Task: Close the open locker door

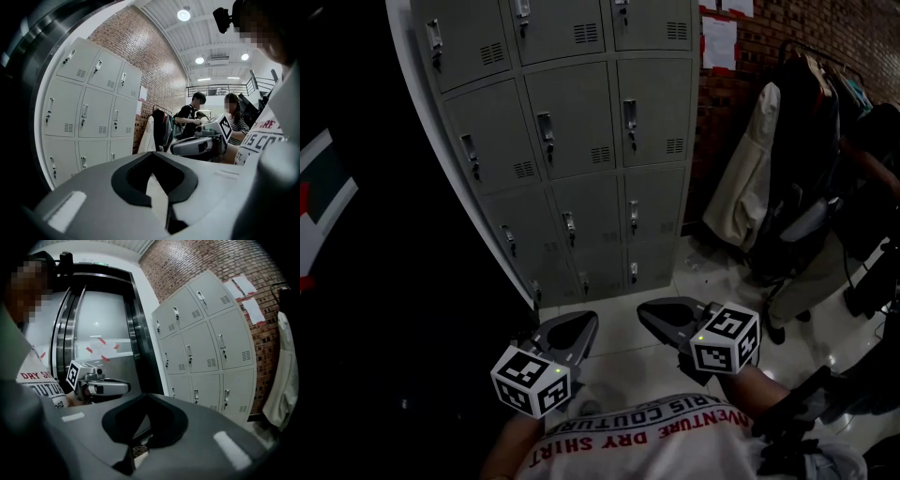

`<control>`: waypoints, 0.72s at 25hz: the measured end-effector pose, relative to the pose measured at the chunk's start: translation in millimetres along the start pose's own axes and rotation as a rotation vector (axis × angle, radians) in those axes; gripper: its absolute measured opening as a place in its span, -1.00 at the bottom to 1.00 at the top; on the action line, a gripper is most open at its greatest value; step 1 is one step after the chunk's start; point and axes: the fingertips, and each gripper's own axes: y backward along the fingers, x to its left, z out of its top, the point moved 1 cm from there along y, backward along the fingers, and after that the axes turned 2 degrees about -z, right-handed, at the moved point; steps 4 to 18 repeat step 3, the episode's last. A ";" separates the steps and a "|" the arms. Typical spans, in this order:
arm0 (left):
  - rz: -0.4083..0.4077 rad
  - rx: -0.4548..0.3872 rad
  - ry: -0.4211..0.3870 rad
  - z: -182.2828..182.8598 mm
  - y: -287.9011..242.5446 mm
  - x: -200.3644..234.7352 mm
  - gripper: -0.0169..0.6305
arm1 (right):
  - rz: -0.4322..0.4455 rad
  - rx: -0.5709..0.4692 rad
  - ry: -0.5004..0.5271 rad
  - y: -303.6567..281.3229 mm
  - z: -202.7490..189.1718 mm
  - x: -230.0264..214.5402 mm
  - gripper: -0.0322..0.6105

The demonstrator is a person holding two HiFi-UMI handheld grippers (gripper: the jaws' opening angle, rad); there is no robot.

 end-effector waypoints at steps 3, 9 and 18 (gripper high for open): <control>-0.004 -0.001 -0.002 -0.5 -1.8 -5.1 -0.94 | -0.004 0.003 0.003 5.4 -1.8 -0.1 -0.91; -0.004 -0.001 -0.002 -0.5 -1.8 -5.1 -0.94 | -0.004 0.003 0.003 5.4 -1.8 -0.1 -0.91; -0.004 -0.001 -0.002 -0.5 -1.8 -5.1 -0.94 | -0.004 0.003 0.003 5.4 -1.8 -0.1 -0.91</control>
